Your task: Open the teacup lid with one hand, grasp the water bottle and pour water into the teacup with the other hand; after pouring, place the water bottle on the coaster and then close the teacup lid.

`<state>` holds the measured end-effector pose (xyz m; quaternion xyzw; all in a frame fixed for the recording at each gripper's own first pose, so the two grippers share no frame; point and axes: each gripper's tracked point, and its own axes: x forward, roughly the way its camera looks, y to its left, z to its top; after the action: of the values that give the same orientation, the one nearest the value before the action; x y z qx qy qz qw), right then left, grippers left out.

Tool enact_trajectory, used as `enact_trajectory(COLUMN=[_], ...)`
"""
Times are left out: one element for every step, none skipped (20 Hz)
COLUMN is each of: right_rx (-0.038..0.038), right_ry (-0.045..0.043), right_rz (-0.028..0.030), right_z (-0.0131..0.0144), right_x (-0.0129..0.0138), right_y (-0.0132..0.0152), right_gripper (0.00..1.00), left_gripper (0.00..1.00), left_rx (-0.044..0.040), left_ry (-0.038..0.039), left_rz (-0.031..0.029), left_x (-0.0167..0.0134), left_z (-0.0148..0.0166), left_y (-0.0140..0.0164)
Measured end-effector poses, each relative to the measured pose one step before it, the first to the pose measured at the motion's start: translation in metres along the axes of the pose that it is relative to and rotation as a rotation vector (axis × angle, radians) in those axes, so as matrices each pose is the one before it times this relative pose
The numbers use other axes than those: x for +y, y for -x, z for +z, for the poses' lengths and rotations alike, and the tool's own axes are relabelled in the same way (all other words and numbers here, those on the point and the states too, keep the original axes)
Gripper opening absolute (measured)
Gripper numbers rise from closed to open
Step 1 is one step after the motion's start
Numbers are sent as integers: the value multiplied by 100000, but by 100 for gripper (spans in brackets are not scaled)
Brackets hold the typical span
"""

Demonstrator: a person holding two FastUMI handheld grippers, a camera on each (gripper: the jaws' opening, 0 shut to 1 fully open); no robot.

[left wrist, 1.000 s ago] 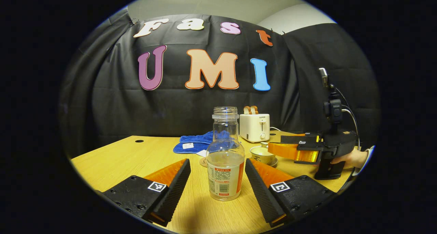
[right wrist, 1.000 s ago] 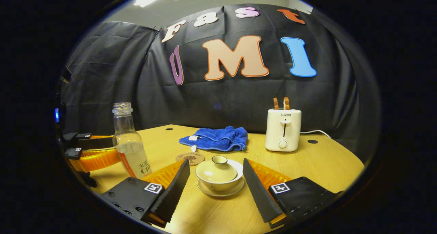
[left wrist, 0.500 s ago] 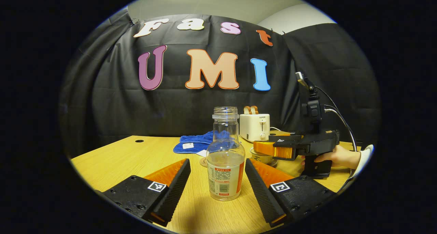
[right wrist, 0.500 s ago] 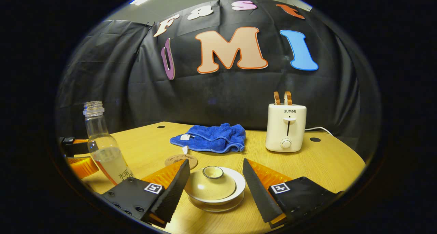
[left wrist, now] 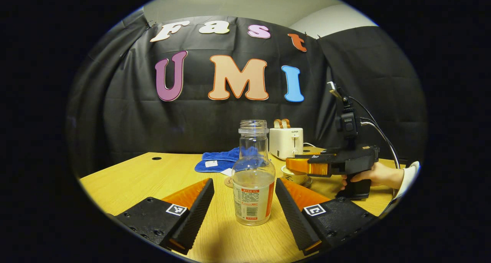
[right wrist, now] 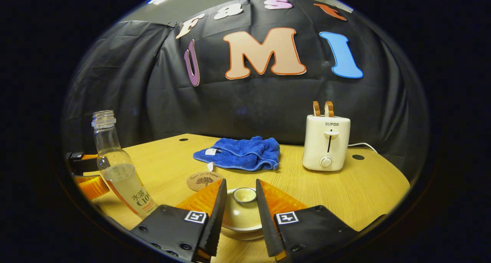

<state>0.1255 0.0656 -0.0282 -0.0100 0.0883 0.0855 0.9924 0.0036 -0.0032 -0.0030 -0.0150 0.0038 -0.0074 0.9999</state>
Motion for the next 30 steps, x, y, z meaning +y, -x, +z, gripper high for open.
enact_trajectory(right_rx=[-23,13,-158,-906,-164,-732,-841,-1242,-1609,-1888,-1584,-1434,-829,-1766,-1614,-1531,-360,-109,-402,-28,-240,152,-57,-116,-128,-161,-124,-71,247,-96], right_ry=[-407,-137,333,-372,287,236,271,-57,-387,-589,-221,30,-47,-118,8,-91,-159,199,-240,157,-101,143,-33,114,22,34,78,51,-210,204], right_rz=[1,163,-214,-1551,324,131,-303,-405,-588,-1349,-1290,-1009,-919,-1069,-1248,-1601,-1294,-1326,-699,-1755,-2105,-1731,-1481,-1927,-1930,-1800,-1493,-1287,-332,-1141], right_z=[24,-51,82,52,64,98,222,111,236,307,269,61,159,197,286,290,25,-71,112,60,73,-14,5,32,74,-9,79,11,-70,-28], right_x=[-102,-47,-61,-401,53,193,-3,-148,-213,-306,-386,-266,-201,-436,-324,-439,-416,-409,-356,-516,-674,-591,-465,-538,-595,-537,-446,-391,-172,-246], right_y=[-136,137,60,-117,6,270,151,222,217,377,394,463,605,634,608,605,547,576,498,419,313,277,177,246,171,213,175,50,47,0], right_gripper=[48,47,48,41,35,35,35,35,35,35,34,35,34,34,34,34,35,34,34,34,34,35,34,34,35,35,35,34,34,34], left_gripper=[94,94,94,94,94,94,94,94,94,94,94,94,94,94,94,94,94,94,94,94,94,94,94,94,94,94,94,94,94,94], left_rx=[6,-43,77,91,-66,59,29,-31,53,55,-56,-135,87,51,-32,-130,130,104,333,18,-27,122,118,259,745,624,1280,1348,1452,1231], left_ry=[-70,110,-42,36,-16,24,18,-23,3,-22,6,5,-12,39,2,-64,33,57,20,-67,55,-74,-62,-5,-82,98,-83,-54,-85,-67], left_rz=[4,21,12,3,-19,-16,-7,-12,-3,-47,-377,-565,-507,-397,-850,-875,-723,-275,-386,-758,-1054,-978,-671,-254,232,518,485,495,549,234], left_x=[-22,-15,18,-6,38,-32,44,0,22,-24,-100,-159,-131,-51,-179,-214,-137,-54,-109,-238,-177,-165,-41,33,104,123,127,73,139,60], left_z=[69,-45,31,-50,79,-71,28,-49,16,-37,43,-19,20,-83,47,19,-6,-118,-34,-8,88,-108,36,-25,-142,-142,-158,-224,-185,-162], left_y=[6,-5,-3,4,-1,-39,-22,4,7,-20,-12,-93,-76,-175,-135,-194,-292,-255,-294,-247,-398,-363,-384,-411,-328,-306,-351,-200,-235,-227])
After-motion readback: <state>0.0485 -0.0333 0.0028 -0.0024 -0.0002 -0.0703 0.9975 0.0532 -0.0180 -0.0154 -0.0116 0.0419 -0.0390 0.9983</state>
